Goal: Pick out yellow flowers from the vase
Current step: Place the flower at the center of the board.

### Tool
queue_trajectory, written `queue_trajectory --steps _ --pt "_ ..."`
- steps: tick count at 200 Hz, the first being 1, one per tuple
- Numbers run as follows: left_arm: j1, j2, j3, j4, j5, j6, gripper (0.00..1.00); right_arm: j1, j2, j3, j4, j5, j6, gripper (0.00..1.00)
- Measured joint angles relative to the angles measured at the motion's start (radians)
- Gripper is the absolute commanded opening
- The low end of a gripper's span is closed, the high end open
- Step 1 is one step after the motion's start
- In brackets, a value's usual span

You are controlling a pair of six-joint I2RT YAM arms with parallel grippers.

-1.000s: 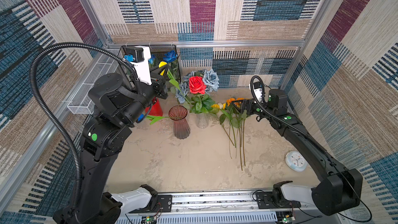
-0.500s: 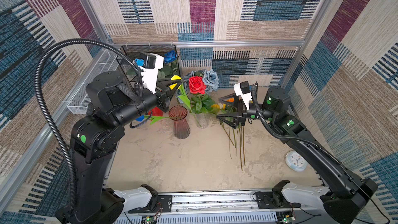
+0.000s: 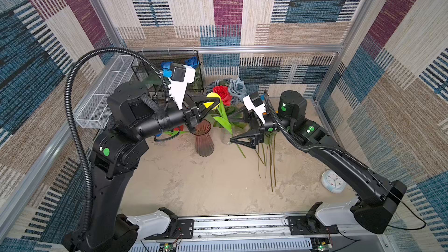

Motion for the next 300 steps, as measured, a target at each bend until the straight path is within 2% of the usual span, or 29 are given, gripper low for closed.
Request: queue_trajectory --steps 19,42,62,81,91,111,125,152,160,170,181,198,232,261,300 --pt "0.000 0.005 -0.004 0.017 0.022 -0.013 0.06 0.011 0.019 0.014 0.000 -0.008 0.000 0.80" --pt "0.000 0.009 -0.013 0.031 0.041 -0.021 0.06 0.018 0.045 0.034 -0.019 -0.024 -0.006 0.58" --pt "0.000 0.015 -0.016 0.034 0.043 -0.022 0.06 0.021 0.059 0.047 -0.034 -0.035 -0.008 0.51" --pt "0.000 0.020 -0.016 0.039 0.043 -0.022 0.06 0.021 0.061 0.050 -0.045 -0.045 -0.017 0.33" --pt "0.000 0.024 -0.015 0.039 0.043 -0.022 0.06 0.021 0.061 0.050 -0.047 -0.050 -0.018 0.19" --pt "0.000 0.032 -0.014 0.046 0.043 -0.022 0.07 0.021 0.062 0.050 -0.052 -0.059 -0.019 0.12" --pt "0.000 0.034 -0.014 0.048 0.043 -0.023 0.12 0.021 0.063 0.050 -0.055 -0.066 -0.021 0.00" --pt "0.000 0.034 -0.017 0.063 0.050 -0.027 0.26 0.021 0.063 0.057 -0.059 -0.071 -0.022 0.00" --pt "0.000 0.034 -0.019 0.072 0.056 -0.026 0.40 0.021 0.063 0.058 -0.059 -0.071 -0.022 0.00" --pt "0.000 0.034 -0.022 0.079 0.064 -0.026 0.62 0.018 0.063 0.058 -0.060 -0.071 -0.022 0.00" --pt "0.000 0.033 -0.026 0.083 0.067 -0.027 0.77 0.016 0.063 0.058 -0.060 -0.070 -0.022 0.00" --pt "0.000 0.032 -0.031 0.086 0.069 -0.029 0.94 0.010 0.063 0.060 -0.062 -0.064 -0.014 0.00" --pt "0.000 0.011 -0.069 0.109 0.068 -0.034 0.99 -0.014 0.051 0.049 -0.048 -0.040 0.017 0.00" --pt "0.000 -0.018 -0.102 0.136 0.060 -0.036 0.99 -0.062 0.015 -0.008 -0.005 -0.029 0.060 0.00" --pt "0.000 -0.089 -0.199 0.168 -0.042 -0.031 0.99 -0.194 -0.061 -0.079 0.072 0.016 0.140 0.00"
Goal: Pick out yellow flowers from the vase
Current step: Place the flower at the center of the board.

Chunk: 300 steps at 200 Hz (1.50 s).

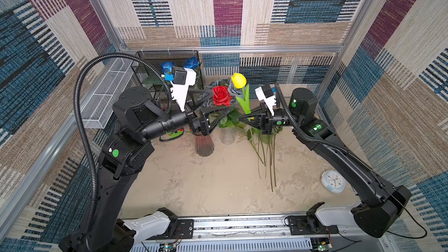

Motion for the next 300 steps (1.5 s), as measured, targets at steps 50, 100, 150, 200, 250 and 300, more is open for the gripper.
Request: queue_trajectory --steps 50,100,150,200,250,300 --pt "0.000 -0.115 -0.135 0.043 -0.172 0.007 0.99 -0.262 -0.047 -0.131 0.070 0.098 0.154 0.00" --pt "0.000 -0.175 -0.211 0.043 -0.285 0.013 0.98 -0.398 0.030 -0.220 0.026 0.166 0.239 0.00" --pt "0.000 -0.181 -0.254 0.042 -0.309 0.013 0.98 -0.414 0.136 -0.242 -0.039 0.239 0.256 0.00" --pt "0.000 -0.184 -0.269 0.042 -0.310 0.013 0.98 -0.414 0.214 -0.225 -0.100 0.311 0.232 0.00" --pt "0.000 -0.169 -0.269 0.043 -0.310 0.013 0.98 -0.399 0.341 -0.189 -0.199 0.369 0.192 0.00" --pt "0.000 -0.151 -0.248 0.043 -0.306 0.013 0.98 -0.356 0.425 -0.169 -0.261 0.397 0.155 0.00"
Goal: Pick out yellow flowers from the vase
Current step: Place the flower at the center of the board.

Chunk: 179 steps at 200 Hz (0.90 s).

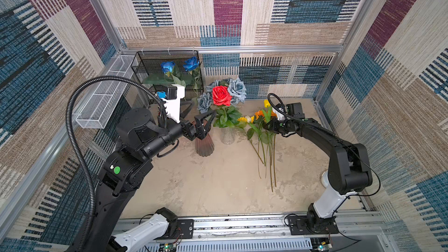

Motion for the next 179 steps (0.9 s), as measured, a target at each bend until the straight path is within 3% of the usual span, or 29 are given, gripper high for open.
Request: queue_trajectory --steps 29,48,105,129,179 --pt "0.000 0.015 0.009 0.000 0.004 0.000 0.98 -0.003 0.030 0.001 -0.021 0.015 -0.004 0.12" --pt "0.000 0.017 0.011 0.000 0.005 0.000 0.98 -0.001 0.035 0.001 -0.034 0.018 -0.010 0.32" --pt "0.000 0.034 0.017 0.001 0.022 0.000 0.98 0.000 0.035 0.017 -0.056 0.021 -0.023 0.59" --pt "0.000 0.037 0.017 0.002 0.022 0.000 0.98 0.000 0.024 0.017 -0.066 0.035 -0.022 0.77" --pt "0.000 0.037 0.017 0.002 0.022 0.000 0.98 0.002 -0.051 0.013 -0.072 0.063 -0.021 0.83"
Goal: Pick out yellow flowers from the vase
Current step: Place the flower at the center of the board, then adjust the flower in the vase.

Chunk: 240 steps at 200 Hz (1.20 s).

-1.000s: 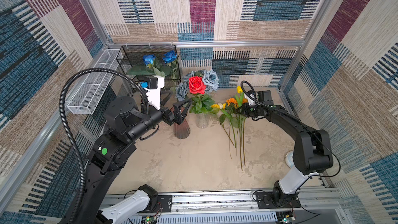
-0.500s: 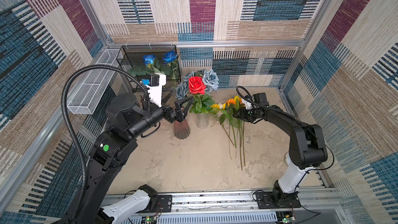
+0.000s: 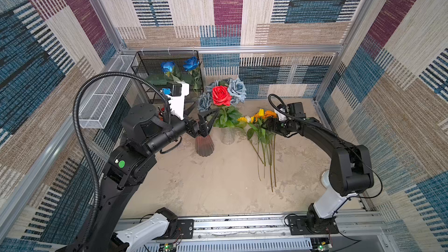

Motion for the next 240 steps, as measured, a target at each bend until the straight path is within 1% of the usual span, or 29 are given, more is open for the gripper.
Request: queue_trajectory --steps 41,53,72,90,110,125,156,182,215,240 --pt "0.000 0.003 -0.001 0.000 -0.005 0.000 0.99 0.000 -0.094 0.000 0.004 0.011 0.014 0.85" --pt "0.000 0.011 0.002 -0.002 -0.026 0.000 0.98 0.000 -0.127 -0.002 0.014 0.011 0.023 0.85" --pt "0.000 0.053 0.032 -0.016 -0.058 -0.002 0.99 0.013 -0.190 -0.021 0.054 0.011 0.026 0.86" --pt "0.000 0.132 0.101 -0.058 -0.097 -0.006 1.00 0.035 -0.237 -0.026 0.085 0.010 0.026 0.86" --pt "0.000 0.204 0.117 -0.085 -0.162 -0.018 1.00 0.045 -0.264 -0.026 0.119 0.007 0.026 0.86" --pt "-0.001 0.245 0.133 -0.113 -0.234 -0.026 0.99 0.044 -0.271 -0.029 0.120 0.009 0.026 0.86" --pt "-0.008 0.375 0.251 -0.142 -0.387 -0.029 0.99 0.043 -0.288 -0.038 0.120 0.007 0.026 0.86" --pt "-0.026 0.421 0.259 -0.147 -0.472 -0.019 0.99 0.043 -0.303 -0.045 0.123 0.006 0.026 0.86" --pt "-0.024 0.442 0.265 -0.130 -0.485 0.009 0.99 0.043 -0.312 -0.073 0.129 0.006 0.029 0.87" --pt "-0.026 0.493 0.318 -0.130 -0.440 0.020 0.99 0.040 -0.316 -0.088 0.133 0.000 0.029 0.87"
